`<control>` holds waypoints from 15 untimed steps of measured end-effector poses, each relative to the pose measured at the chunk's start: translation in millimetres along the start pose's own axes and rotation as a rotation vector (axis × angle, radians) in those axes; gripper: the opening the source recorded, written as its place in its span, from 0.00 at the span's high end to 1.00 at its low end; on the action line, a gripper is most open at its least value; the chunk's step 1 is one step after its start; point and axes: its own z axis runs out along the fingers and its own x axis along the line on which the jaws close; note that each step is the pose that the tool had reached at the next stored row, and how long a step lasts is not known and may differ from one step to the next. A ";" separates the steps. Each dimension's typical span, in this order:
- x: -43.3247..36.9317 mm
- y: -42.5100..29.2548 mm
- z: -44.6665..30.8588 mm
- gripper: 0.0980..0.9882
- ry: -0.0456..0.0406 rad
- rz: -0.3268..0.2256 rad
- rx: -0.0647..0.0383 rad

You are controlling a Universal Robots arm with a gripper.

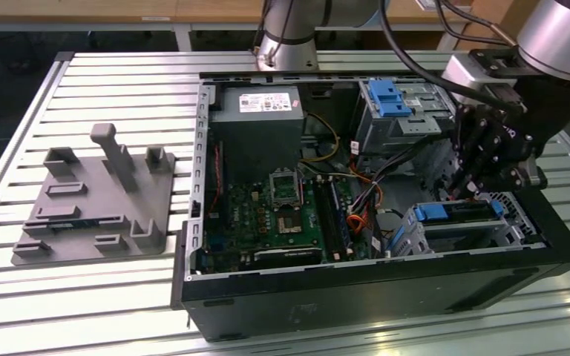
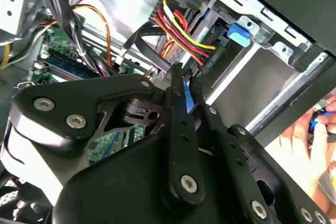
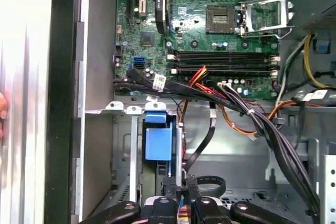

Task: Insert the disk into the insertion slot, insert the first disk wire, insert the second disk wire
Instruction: 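Insert the second disk wire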

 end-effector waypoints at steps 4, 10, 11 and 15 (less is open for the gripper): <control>2.2 0.0 -1.8 0.89 -0.0250 -0.001 0.000; 3.2 0.1 -1.8 0.89 -0.0251 0.001 0.000; 4.3 0.1 -1.8 0.89 -0.0251 0.002 0.000; 9.1 -0.1 -1.6 0.89 -0.0253 0.007 0.000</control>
